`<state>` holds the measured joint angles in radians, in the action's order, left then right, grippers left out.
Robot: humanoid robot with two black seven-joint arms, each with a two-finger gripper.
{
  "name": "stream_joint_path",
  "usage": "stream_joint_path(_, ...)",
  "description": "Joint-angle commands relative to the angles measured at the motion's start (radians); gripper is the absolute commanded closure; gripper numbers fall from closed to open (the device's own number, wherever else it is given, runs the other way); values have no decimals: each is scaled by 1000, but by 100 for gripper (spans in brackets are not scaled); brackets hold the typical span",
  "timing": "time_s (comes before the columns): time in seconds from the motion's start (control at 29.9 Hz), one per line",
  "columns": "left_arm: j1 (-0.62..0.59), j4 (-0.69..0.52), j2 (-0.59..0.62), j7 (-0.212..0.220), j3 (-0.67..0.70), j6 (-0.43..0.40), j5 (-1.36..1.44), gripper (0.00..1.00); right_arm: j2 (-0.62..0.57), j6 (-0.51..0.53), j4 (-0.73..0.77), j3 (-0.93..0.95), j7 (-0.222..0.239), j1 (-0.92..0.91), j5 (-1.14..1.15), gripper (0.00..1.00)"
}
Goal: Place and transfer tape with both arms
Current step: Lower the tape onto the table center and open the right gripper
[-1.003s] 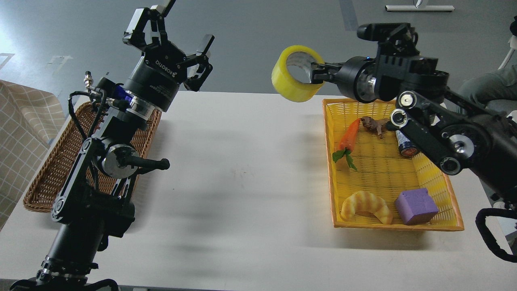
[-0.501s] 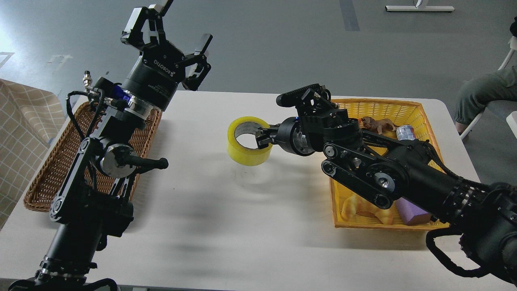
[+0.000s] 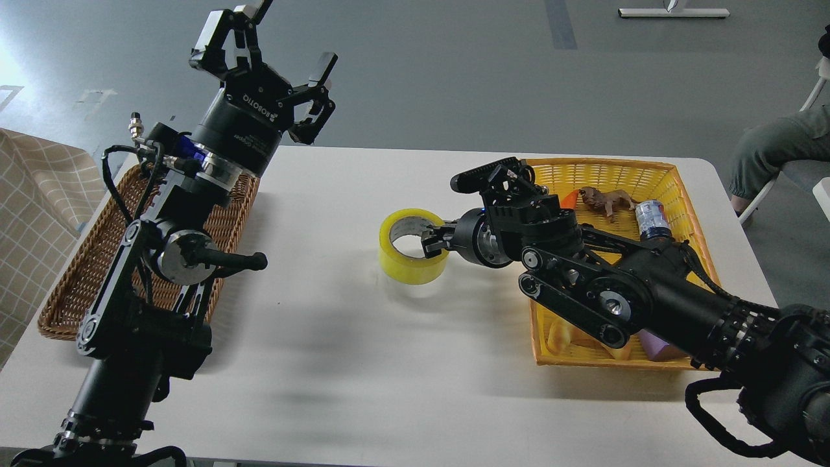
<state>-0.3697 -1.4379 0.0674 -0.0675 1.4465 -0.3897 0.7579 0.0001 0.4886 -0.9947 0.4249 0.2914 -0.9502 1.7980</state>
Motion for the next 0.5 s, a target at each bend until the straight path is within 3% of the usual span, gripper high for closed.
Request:
stream_joint_path(0.0, 0, -3, 0, 0, 2, 0, 1, 2, 0, 0, -1, 1, 0, 5, -2, 99)
stream_joint_path(0.37, 1, -4, 2, 0, 8, -1, 0, 2, 0, 0, -9, 3, 0, 47, -9, 95)
stream_joint_path(0.43, 0, -3, 2, 0, 8, -1, 0, 2, 0, 0, -9, 6, 0, 48, -11, 92)
stream_joint_path(0.47, 1, -3, 2, 0, 8, -1, 0, 2, 0, 0, -9, 11, 0, 48, -14, 84)
